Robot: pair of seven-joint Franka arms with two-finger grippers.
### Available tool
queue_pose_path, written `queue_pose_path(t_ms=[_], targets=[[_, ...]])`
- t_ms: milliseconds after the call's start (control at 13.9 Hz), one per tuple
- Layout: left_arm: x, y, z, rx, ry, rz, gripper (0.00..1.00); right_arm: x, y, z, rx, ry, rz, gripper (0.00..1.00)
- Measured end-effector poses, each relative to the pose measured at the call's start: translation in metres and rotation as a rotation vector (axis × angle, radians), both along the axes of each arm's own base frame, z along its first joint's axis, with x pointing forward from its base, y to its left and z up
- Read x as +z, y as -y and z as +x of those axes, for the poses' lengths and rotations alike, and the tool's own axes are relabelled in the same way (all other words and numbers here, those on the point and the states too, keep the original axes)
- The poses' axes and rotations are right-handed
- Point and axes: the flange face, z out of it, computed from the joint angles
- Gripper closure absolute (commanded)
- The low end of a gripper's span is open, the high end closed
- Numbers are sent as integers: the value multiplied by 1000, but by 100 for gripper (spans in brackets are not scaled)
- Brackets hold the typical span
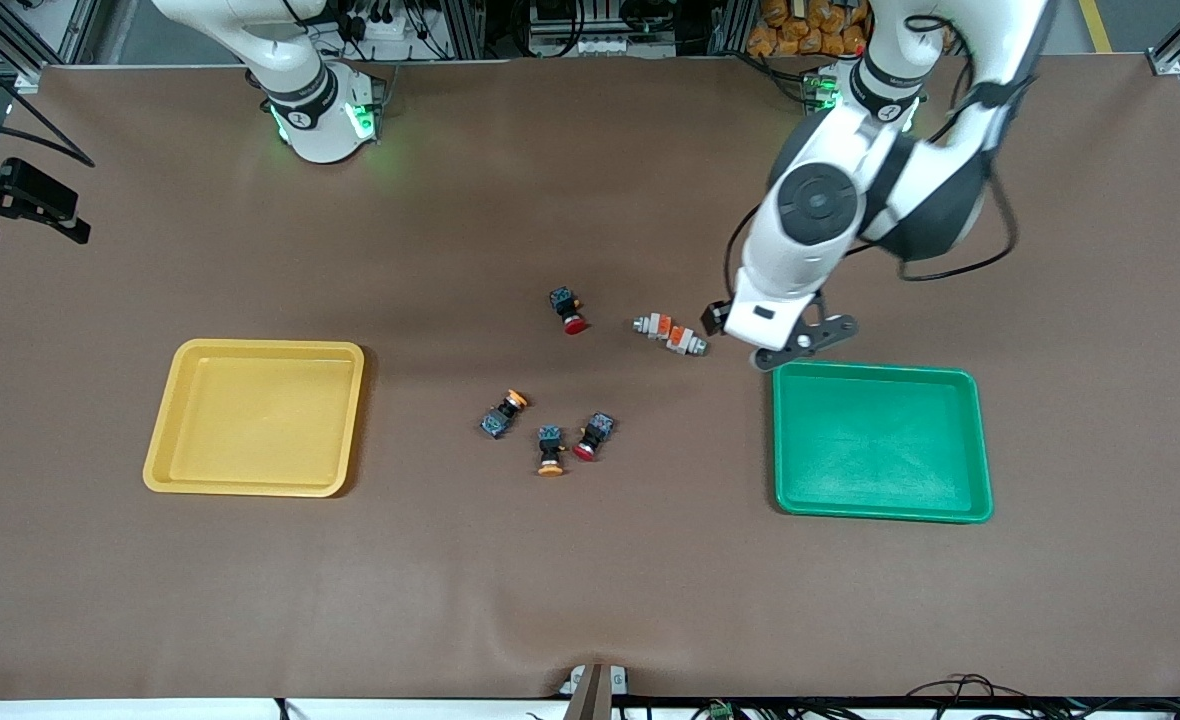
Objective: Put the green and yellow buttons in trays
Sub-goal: 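Reach the left gripper down to the green-capped white button, then grasp the green button with the left gripper while the right gripper reaches out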
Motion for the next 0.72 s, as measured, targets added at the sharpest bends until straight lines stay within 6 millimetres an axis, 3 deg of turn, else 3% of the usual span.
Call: queue_pose_path(t_ms=[143, 287, 430, 574, 717], targets=[[-35, 17, -19, 120, 1, 12, 0, -14, 3, 7, -5, -28, -5, 0], [-59, 42, -35, 230, 8, 16, 0, -53, 7, 27, -14, -101, -12, 0], [-79, 54, -40, 303, 14, 9, 0, -93, 19, 46, -35, -162, -16, 0], [-95, 56, -39, 349, 11, 9, 0, -110, 39, 52, -69, -188, -15, 0], [-105, 56, -39, 401, 4, 19, 0, -116, 56, 54, -99, -194, -12, 0]])
